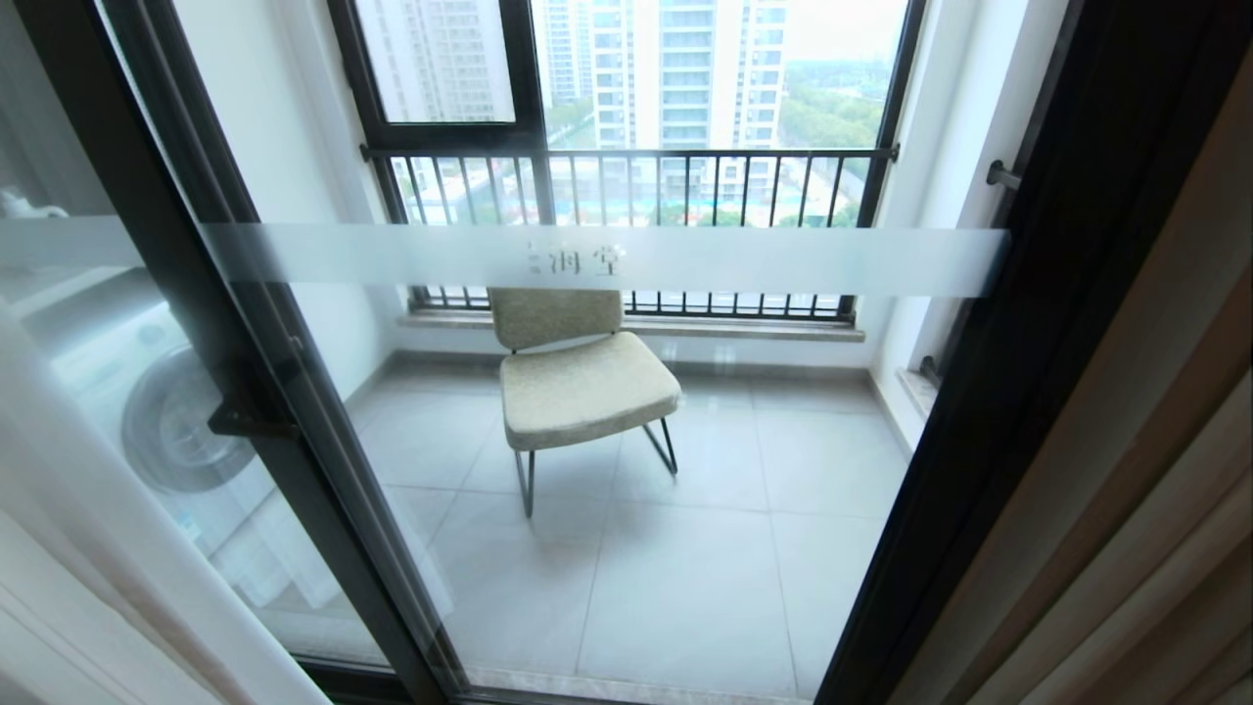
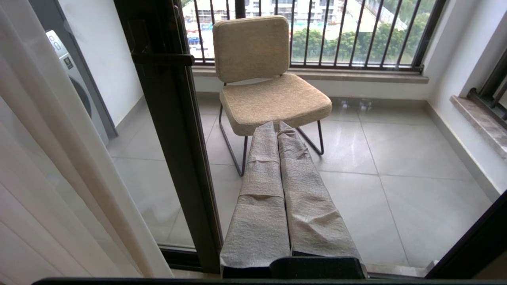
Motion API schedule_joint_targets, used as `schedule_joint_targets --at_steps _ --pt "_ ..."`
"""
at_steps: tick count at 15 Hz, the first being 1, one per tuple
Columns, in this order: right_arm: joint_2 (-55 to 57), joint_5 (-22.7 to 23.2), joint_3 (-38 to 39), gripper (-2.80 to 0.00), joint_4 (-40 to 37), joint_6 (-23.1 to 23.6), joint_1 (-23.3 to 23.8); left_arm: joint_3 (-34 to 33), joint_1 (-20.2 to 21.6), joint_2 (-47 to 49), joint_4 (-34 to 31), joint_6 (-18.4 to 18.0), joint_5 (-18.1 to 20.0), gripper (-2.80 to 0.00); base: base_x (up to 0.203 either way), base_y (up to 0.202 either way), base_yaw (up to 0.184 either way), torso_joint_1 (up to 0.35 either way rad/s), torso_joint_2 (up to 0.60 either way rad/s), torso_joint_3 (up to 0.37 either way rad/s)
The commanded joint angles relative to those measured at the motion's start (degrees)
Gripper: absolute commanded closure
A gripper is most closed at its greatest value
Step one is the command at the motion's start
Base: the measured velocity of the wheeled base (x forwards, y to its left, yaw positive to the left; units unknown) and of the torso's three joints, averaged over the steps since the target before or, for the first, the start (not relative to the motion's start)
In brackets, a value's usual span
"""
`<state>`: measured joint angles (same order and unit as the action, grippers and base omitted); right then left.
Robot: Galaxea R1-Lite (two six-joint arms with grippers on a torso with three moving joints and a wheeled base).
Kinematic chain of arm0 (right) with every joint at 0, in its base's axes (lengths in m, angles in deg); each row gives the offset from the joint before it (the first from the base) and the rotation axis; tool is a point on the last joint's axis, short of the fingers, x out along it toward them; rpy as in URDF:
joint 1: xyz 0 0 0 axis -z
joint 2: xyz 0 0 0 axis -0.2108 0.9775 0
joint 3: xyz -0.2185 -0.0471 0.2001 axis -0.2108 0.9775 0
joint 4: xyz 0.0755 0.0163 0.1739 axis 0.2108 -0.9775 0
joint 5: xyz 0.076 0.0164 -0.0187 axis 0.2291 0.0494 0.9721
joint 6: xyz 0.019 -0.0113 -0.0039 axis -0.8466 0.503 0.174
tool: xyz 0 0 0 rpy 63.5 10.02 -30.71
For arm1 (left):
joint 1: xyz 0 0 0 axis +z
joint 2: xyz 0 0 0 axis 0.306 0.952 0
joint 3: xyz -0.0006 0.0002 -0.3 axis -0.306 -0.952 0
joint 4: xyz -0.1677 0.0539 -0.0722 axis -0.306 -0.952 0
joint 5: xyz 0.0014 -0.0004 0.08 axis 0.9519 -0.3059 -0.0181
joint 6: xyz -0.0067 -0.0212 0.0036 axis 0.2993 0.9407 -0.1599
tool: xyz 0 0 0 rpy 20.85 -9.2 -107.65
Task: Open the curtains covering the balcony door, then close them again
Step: Pull the inner curtains open on both sides
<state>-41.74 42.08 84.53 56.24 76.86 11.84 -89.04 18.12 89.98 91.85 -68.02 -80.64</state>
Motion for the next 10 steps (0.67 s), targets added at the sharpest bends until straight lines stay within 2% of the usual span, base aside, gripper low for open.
schedule_joint_targets --at_steps 1,10 --pt "-0.1 0.0 0.0 0.00 0.0 0.0 0.0 0.0 0.0 0.0 0.0 0.0 0.0 0.00 0.000 0.000 0.000 0.000 0.00 0.000" --pt "-0.1 0.0 0.0 0.00 0.0 0.0 0.0 0.0 0.0 0.0 0.1 -0.1 0.0 0.00 0.000 0.000 0.000 0.000 0.00 0.000"
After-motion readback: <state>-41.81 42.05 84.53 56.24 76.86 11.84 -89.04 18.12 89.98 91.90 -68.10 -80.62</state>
